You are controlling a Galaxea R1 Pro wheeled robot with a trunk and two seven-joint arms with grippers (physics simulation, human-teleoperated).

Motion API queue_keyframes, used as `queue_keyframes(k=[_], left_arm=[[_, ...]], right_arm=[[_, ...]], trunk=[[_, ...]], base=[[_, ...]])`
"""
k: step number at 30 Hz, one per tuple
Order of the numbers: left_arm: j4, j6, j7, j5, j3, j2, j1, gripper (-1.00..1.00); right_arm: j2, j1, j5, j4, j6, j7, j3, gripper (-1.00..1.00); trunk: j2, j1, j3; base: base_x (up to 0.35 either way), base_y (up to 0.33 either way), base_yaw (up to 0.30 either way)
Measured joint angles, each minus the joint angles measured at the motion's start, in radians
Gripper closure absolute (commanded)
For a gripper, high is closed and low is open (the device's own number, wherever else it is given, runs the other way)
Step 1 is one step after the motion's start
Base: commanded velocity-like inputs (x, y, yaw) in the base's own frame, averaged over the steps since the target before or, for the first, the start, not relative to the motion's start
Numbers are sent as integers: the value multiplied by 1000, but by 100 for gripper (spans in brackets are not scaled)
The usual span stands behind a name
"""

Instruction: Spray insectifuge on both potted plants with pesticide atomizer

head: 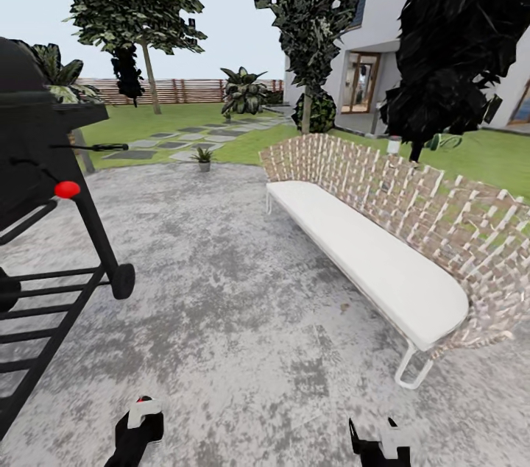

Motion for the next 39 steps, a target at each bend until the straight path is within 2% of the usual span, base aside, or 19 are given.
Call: queue_keyframes(k=[24,39], left_arm=[[2,0,0,0,0,0,0,100],[2,0,1,0,0,-1,0,100]], right_arm=[[0,0,0,0,0,0,0,-100],[0,0,0,-2,0,1,0,-100]], trunk=[[0,0,0],[0,0,-10]], base=[[340,37,156],[340,2,151]])
